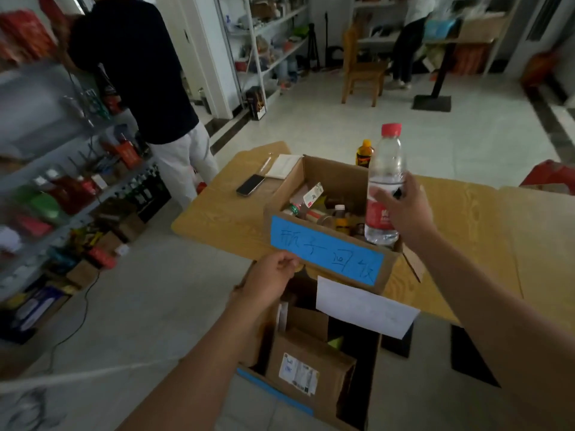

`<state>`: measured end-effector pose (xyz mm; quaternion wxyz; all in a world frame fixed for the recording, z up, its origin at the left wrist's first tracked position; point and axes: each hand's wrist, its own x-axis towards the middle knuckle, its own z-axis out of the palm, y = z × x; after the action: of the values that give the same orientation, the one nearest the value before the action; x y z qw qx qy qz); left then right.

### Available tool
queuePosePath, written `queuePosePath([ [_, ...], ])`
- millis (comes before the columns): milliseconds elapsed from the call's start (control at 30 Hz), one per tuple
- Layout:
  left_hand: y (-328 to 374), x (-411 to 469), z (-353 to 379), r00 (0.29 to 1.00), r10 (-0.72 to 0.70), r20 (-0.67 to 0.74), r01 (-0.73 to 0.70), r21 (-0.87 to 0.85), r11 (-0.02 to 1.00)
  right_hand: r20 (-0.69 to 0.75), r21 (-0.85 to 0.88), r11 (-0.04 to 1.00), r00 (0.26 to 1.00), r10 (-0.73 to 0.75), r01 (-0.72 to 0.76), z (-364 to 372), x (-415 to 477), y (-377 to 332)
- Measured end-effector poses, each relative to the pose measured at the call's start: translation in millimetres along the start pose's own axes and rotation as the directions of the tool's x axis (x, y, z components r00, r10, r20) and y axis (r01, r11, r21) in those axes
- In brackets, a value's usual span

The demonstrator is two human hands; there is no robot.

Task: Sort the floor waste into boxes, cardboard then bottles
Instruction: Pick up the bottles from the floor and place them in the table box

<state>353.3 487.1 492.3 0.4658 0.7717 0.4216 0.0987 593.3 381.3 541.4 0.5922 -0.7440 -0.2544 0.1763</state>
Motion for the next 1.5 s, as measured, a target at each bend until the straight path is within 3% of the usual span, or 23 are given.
queuePosePath([
  [133,15.3,37.6,36.0,0.999,0.002,0.041,-0.003,0.036,0.999,0.026,-0.06,0.996,0.997,0.069,-0.067,1.8,58.0,27.8],
  [367,43.3,98.6,69.3,0.992,0.081,0.1,-0.111,0.344,0.933,0.015,-0.062,0.957,0.958,0.285,-0.283,42.9,104.8,82.8],
  [500,39.2,124.8,74.7,0.995,0.001,0.098,-0.058,0.575,0.816,0.134,-0.332,0.853,0.875,0.465,-0.402,60.1,115.9,112.9],
  [600,34.0,136.3,80.3,0.998,0.005,0.066,-0.04,0.542,0.84,0.118,-0.535,0.741,0.833,0.54,-0.405,71.4,111.0,136.5],
  [733,30.0,148.1,77.9,0.995,-0.002,0.095,-0.044,0.485,0.873,0.128,-0.446,0.737,0.779,0.614,-0.508,77.7,109.4,154.8],
  [933,33.4,152.2,79.3,0.995,-0.036,0.093,-0.011,0.455,0.89,0.057,-0.408,0.823,0.889,0.454,-0.395,75.9,113.7,150.5],
  [1133,41.1,137.0,63.9,0.969,0.002,0.247,-0.087,0.332,0.939,0.021,-0.447,0.864,0.963,0.268,-0.231,75.5,106.2,135.5],
  [1333,38.2,99.4,39.3,0.978,0.079,0.191,-0.119,0.208,0.971,-0.005,-0.448,0.88,0.985,0.173,-0.157,82.4,72.0,100.1],
  [1500,14.7,49.0,0.7,0.985,0.117,0.126,-0.139,0.186,0.973,-0.053,-0.336,0.938,0.996,0.074,-0.088,97.4,20.8,63.0],
])
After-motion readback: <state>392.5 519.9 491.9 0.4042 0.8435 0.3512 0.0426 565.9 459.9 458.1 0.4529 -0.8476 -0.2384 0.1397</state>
